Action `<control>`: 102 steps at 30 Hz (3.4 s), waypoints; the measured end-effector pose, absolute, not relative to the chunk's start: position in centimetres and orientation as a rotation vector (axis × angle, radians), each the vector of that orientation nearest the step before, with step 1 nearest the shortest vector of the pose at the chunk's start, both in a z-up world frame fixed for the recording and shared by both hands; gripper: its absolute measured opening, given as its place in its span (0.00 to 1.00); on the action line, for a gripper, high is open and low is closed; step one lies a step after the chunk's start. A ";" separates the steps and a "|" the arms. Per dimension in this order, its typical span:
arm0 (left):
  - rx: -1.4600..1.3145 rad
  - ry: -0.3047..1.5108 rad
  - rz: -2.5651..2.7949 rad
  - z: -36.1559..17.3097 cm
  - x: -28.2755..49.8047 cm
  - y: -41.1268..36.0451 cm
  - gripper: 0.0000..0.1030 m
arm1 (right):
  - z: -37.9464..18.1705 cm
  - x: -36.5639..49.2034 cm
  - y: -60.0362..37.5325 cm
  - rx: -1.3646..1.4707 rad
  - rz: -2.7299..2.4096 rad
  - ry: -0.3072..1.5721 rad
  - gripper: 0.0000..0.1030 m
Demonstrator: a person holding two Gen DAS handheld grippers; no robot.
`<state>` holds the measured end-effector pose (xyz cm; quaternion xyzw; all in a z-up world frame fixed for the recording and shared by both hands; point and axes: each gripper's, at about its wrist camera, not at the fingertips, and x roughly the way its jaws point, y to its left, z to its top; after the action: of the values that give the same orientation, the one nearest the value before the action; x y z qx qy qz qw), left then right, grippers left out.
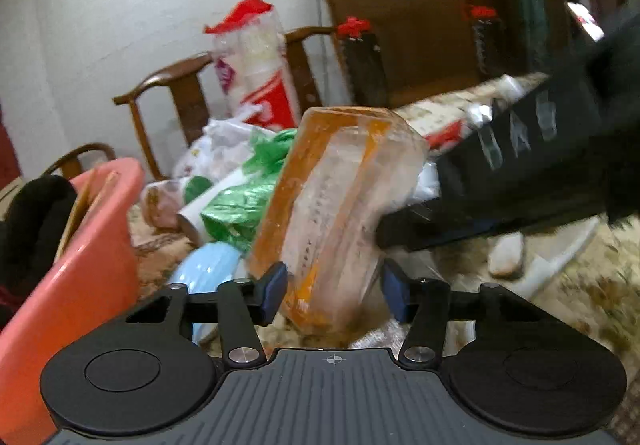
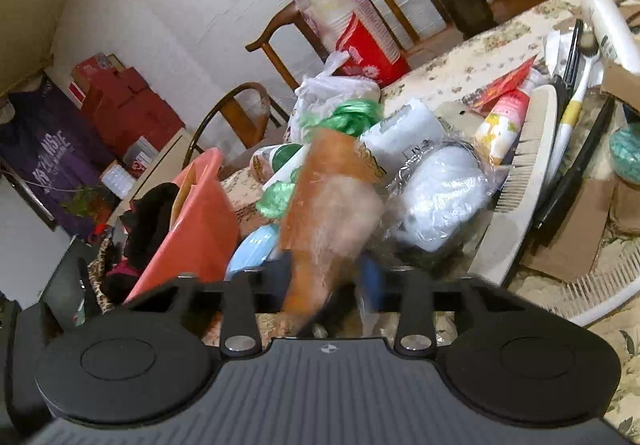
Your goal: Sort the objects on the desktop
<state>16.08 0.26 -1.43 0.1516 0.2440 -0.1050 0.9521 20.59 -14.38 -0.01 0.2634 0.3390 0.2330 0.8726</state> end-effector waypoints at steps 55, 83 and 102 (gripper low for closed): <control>0.355 0.268 -0.240 5.5 9.3 0.6 0.33 | 8.2 17.7 -12.9 0.540 0.591 0.440 0.32; 0.299 0.319 0.148 9.6 12.8 21.7 0.43 | 14.2 23.3 13.3 0.273 0.923 0.428 0.34; 0.405 0.311 0.316 8.0 10.0 21.1 1.00 | 12.5 20.3 11.0 -0.091 0.562 0.266 0.90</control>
<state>9.98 21.15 8.00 0.1994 0.1534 0.1555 0.9552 20.35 11.04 12.48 -0.0447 0.1310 0.2766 0.9510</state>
